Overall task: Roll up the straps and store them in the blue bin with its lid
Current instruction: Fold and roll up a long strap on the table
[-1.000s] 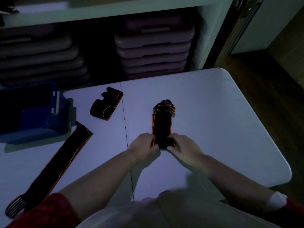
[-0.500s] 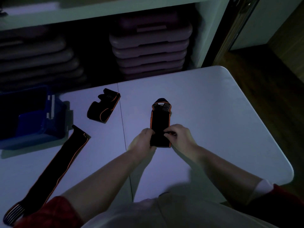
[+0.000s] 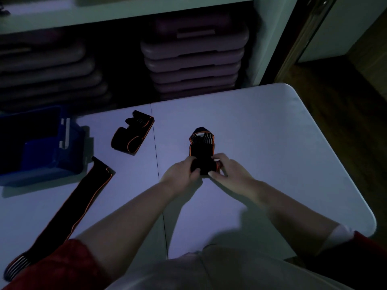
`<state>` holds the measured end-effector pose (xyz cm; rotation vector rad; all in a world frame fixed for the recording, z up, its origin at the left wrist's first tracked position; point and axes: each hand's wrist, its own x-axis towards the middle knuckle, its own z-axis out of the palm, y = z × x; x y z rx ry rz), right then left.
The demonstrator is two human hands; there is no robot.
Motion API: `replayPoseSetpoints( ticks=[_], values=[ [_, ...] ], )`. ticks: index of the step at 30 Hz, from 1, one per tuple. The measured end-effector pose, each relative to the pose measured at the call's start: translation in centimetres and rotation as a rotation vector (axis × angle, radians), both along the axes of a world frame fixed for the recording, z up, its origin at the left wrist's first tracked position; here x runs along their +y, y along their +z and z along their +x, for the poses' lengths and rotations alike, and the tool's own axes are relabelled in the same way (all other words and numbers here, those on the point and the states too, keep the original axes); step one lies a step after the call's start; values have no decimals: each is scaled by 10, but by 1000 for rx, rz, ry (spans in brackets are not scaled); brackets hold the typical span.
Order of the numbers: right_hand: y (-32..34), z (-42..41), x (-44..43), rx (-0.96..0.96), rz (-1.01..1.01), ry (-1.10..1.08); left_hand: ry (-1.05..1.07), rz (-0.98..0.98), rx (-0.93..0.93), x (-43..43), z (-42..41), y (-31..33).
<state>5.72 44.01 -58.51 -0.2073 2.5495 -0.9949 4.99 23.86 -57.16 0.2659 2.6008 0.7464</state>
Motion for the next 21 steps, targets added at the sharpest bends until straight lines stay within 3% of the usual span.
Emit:
replayPoseSetpoints(
  ticks=[5, 8, 12, 15, 21],
  values=[
    [4, -16, -13, -73, 40, -172, 161, 42, 8, 3, -4, -4],
    [2, -24, -23, -105, 126, -316, 122, 17, 47, 7, 4, -6],
    [3, -26, -26, -49, 54, -510, -82, -283, 237, 5, 6, -8],
    [1, -26, -23, 78, 53, -413, -142, -341, 293, 6, -8, -8],
    [-5, -13, -7, 131, 96, 30, -214, -165, 218, -2, -32, -6]
  ],
)
